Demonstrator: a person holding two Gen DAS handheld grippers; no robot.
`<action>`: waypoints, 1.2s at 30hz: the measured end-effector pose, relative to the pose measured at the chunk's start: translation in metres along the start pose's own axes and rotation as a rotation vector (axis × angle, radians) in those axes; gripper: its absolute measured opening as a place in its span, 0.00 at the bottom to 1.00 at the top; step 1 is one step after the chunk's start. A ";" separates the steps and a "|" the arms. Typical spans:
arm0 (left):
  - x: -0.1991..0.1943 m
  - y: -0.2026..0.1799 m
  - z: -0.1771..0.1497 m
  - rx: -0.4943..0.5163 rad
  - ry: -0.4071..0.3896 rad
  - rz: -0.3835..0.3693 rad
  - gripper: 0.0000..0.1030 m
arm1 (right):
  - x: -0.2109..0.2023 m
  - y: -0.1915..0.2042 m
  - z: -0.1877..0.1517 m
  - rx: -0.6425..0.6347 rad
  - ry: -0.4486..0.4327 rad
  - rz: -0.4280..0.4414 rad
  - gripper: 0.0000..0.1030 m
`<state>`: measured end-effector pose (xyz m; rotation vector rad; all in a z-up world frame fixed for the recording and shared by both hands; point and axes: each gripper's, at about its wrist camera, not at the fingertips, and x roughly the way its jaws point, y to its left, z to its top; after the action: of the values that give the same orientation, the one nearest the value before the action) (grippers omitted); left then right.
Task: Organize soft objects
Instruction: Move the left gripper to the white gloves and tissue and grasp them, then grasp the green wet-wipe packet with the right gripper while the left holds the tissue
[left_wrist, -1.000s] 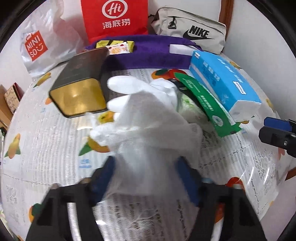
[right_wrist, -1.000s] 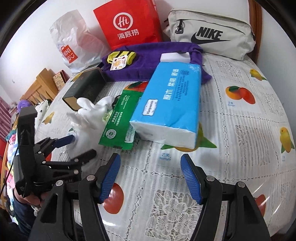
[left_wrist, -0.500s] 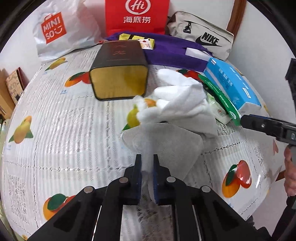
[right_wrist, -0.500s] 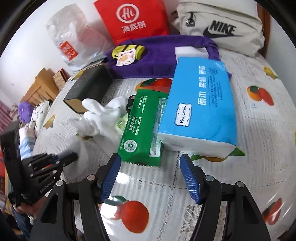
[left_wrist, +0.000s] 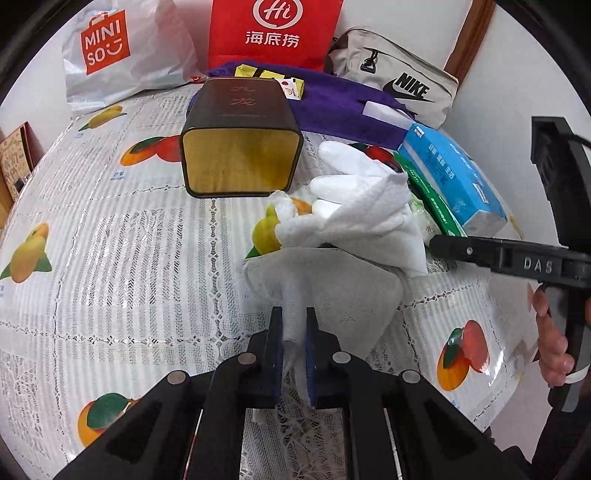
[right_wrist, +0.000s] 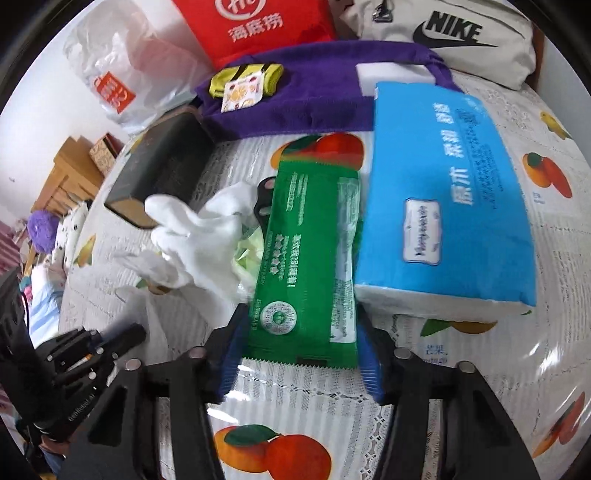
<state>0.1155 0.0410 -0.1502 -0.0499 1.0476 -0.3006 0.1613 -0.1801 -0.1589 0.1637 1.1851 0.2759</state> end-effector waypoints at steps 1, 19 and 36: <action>0.000 0.000 0.000 -0.001 0.000 -0.001 0.10 | -0.001 0.002 -0.001 -0.013 -0.007 -0.011 0.49; 0.000 -0.006 0.002 0.014 0.006 0.052 0.10 | -0.030 -0.009 -0.068 -0.140 -0.035 -0.057 0.71; -0.006 -0.007 0.001 -0.002 -0.018 0.036 0.09 | -0.027 0.009 -0.059 -0.257 -0.113 -0.112 0.34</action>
<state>0.1126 0.0357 -0.1435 -0.0350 1.0304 -0.2658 0.0962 -0.1812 -0.1541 -0.1103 1.0326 0.3139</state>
